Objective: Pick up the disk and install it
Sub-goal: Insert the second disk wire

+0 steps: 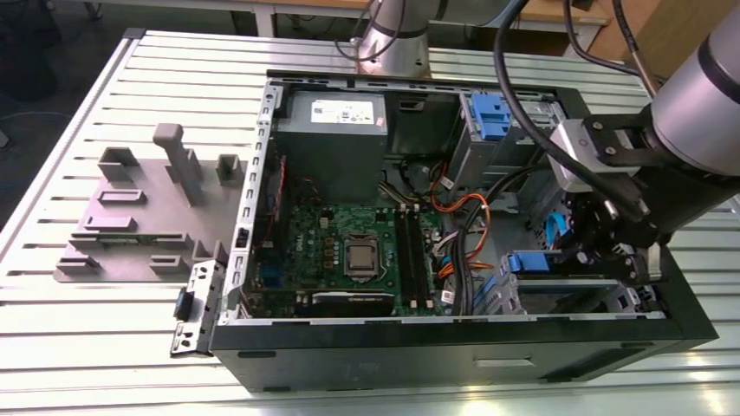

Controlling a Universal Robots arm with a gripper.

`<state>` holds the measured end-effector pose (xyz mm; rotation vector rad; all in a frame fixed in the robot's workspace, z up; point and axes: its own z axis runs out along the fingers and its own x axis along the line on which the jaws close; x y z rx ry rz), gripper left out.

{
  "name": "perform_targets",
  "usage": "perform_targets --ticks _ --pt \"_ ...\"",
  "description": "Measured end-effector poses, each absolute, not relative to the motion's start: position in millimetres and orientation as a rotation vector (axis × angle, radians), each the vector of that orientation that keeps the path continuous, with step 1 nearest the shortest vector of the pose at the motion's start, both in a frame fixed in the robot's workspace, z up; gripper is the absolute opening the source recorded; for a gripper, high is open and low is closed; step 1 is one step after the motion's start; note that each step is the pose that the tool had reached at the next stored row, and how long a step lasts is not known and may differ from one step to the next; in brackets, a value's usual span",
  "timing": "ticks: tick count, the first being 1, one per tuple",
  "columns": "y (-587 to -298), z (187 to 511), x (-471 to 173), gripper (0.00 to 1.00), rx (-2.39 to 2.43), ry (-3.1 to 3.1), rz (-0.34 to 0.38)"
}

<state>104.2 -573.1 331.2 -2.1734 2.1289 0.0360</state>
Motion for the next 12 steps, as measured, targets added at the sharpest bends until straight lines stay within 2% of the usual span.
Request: perform_targets --ticks 12 --pt "-573 344 104 0.24 -2.173 2.129 0.037"
